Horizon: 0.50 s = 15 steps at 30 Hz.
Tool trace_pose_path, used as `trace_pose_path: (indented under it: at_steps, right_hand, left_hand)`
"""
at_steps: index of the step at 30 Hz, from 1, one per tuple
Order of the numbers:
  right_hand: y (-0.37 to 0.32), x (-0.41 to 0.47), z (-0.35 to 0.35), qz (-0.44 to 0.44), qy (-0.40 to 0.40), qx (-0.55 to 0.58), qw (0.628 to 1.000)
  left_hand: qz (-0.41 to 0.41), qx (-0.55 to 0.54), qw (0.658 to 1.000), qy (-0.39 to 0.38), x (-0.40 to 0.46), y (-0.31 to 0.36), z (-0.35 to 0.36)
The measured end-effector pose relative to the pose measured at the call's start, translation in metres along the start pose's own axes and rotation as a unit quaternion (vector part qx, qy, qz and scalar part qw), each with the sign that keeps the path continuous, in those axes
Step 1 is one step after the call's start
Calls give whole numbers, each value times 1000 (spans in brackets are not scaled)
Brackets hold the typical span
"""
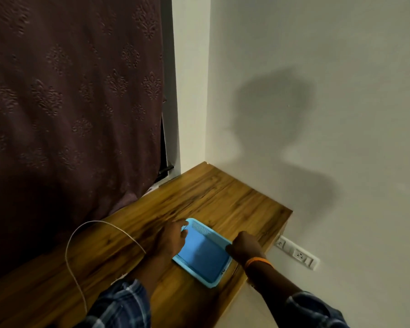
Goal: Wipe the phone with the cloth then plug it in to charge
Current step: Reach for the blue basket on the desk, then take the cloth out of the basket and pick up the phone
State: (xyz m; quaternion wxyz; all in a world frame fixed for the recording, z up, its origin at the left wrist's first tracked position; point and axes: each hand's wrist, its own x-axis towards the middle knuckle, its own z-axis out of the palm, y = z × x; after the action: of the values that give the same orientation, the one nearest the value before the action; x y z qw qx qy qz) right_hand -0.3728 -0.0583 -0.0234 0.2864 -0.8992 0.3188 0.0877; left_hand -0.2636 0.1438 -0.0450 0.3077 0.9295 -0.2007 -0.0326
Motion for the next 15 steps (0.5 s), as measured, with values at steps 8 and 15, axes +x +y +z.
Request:
trace_pose_path:
  at_steps: [8, 15]
  right_hand:
    - [-31, 40, 34, -115, -10, -66, 991]
    - [-29, 57, 69, -156, -45, -146, 976]
  left_hand:
    - [166, 220, 954, -123, 43, 11, 36]
    - [224, 394, 879, -152, 52, -19, 62]
